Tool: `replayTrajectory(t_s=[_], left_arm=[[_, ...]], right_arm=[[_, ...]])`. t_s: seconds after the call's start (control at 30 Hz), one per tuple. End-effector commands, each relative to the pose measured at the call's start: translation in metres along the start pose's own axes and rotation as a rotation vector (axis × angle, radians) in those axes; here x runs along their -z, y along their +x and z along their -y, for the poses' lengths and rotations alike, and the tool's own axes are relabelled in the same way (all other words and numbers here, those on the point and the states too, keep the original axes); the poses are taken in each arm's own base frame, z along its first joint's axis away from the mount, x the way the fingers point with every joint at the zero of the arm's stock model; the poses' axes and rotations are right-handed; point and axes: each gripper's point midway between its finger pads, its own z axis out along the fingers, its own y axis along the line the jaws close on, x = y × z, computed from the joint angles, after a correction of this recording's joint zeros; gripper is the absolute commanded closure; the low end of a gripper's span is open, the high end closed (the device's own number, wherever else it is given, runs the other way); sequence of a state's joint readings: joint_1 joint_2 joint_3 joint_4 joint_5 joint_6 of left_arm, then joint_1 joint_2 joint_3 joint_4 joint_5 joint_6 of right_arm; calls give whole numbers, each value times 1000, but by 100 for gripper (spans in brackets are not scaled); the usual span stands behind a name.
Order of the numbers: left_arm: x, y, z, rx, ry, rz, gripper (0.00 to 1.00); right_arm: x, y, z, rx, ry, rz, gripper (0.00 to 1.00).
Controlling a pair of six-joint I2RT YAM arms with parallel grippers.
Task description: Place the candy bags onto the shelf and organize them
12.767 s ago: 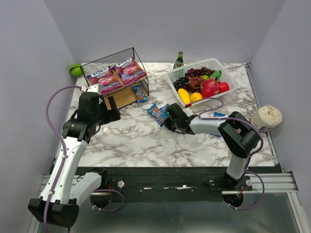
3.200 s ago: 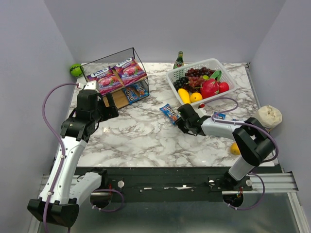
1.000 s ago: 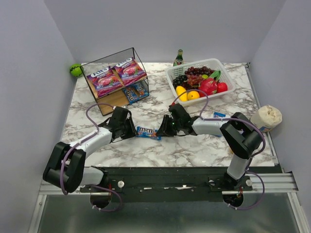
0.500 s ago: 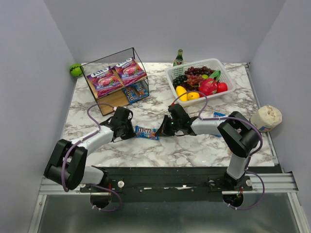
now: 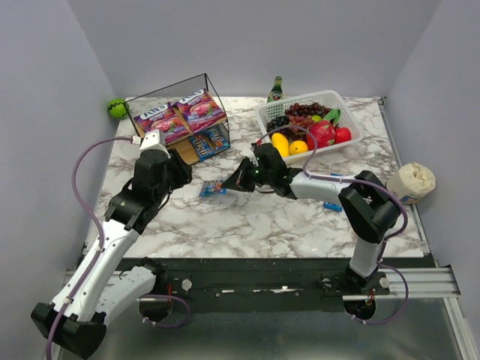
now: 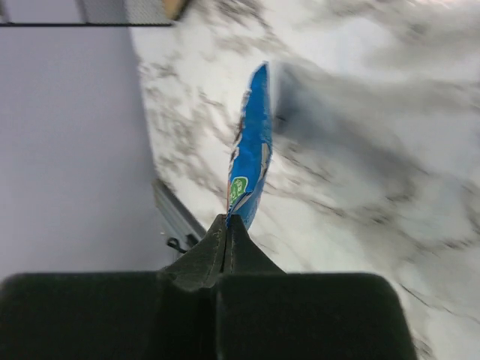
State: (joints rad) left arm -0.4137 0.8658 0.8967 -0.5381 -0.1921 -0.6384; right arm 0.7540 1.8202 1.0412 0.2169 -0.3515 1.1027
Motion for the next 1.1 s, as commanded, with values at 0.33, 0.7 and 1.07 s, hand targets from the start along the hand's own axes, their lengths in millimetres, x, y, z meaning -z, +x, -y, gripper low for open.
replayTrajectory(t_s=[0.33, 0.7, 1.07], left_arm=[[78, -73, -5, -33, -57, 196, 31], [94, -84, -9, -55, -78, 221, 28], [97, -89, -13, -79, -108, 234, 27]], right_arm=[[-88, -62, -100, -146, -181, 132, 99], [-138, -113, -95, -369, -129, 404, 99], [-168, -105, -49, -639, 104, 467, 99]])
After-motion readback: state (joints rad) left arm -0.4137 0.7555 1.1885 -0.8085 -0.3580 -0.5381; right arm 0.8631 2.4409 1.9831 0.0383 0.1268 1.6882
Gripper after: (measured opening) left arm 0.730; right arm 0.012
